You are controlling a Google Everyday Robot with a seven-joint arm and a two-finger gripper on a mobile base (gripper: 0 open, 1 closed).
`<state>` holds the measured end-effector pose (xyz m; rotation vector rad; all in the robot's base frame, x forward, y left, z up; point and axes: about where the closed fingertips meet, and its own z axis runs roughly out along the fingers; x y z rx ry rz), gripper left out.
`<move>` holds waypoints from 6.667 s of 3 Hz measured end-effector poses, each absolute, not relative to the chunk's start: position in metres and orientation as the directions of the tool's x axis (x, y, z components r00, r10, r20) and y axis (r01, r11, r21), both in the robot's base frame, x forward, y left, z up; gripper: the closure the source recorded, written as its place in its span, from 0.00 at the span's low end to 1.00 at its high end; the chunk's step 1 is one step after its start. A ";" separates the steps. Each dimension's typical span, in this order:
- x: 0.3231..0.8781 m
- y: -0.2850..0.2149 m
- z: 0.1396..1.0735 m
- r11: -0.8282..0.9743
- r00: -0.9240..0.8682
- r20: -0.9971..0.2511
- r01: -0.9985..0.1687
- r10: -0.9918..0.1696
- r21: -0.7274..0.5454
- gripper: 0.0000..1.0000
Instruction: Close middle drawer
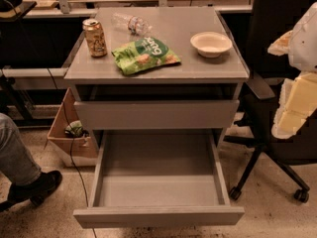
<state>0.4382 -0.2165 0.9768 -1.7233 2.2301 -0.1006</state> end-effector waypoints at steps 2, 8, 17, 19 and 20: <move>0.434 -0.211 0.945 0.264 -0.215 -0.219 -0.937 -0.952 -0.227 0.00; 0.385 -0.148 0.706 0.143 -0.097 -0.355 -0.984 -0.930 -0.107 0.00; 0.494 -0.040 0.428 0.154 -0.067 -0.564 -0.982 -0.823 -0.109 0.38; 0.493 -0.040 0.436 0.154 -0.067 -0.564 -0.982 -0.823 -0.109 0.62; 0.515 -0.036 0.439 0.160 -0.055 -0.568 -0.978 -0.821 -0.135 0.43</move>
Offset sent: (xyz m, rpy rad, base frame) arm -0.0141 0.0169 -0.1145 0.0579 0.0772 0.0363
